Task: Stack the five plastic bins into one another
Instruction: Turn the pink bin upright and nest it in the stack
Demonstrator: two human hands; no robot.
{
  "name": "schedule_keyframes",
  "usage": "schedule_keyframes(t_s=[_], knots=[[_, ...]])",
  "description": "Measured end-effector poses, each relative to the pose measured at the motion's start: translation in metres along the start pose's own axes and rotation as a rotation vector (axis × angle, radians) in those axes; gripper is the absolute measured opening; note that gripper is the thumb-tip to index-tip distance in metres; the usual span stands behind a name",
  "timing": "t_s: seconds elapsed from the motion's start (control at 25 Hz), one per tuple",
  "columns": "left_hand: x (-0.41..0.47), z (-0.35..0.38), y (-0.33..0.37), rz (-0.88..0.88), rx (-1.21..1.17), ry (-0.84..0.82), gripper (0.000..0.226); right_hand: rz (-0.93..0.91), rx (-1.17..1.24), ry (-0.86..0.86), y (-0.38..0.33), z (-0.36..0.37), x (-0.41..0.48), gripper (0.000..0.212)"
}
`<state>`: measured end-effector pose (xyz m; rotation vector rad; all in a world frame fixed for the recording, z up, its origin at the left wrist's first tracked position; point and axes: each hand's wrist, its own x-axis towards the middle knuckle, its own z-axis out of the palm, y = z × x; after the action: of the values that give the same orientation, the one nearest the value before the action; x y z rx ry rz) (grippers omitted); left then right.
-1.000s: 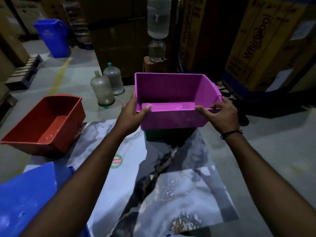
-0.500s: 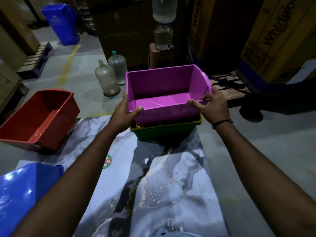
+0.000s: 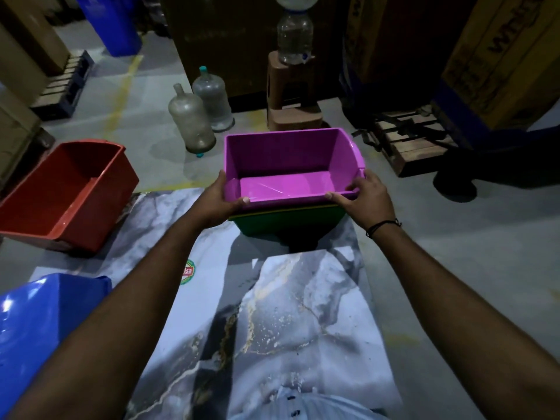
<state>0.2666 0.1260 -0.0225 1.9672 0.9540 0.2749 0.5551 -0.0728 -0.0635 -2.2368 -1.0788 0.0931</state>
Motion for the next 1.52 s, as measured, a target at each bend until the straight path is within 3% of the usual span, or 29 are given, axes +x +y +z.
schedule_keyframes(t_s=[0.16,0.64,1.04,1.36,1.52], knots=[[-0.001,0.006,0.0,-0.003,0.076,-0.038,0.113,0.023,-0.023,-0.027,0.002,0.008,-0.006,0.064],[0.003,0.007,-0.01,-0.113,0.286,-0.053,0.106,0.082,-0.048,-0.067,-0.003,0.013,-0.007,0.067],[0.002,0.011,-0.011,-0.093,0.362,-0.059,0.111,0.094,-0.08,-0.085,-0.008,0.012,-0.008,0.068],[-0.008,0.02,-0.01,-0.11,0.46,-0.014,0.094,0.111,-0.134,-0.121,-0.01,0.013,-0.014,0.079],[-0.025,0.031,-0.017,-0.115,0.553,0.113,0.06,0.145,-0.194,-0.132,-0.011,0.018,-0.025,0.099]])
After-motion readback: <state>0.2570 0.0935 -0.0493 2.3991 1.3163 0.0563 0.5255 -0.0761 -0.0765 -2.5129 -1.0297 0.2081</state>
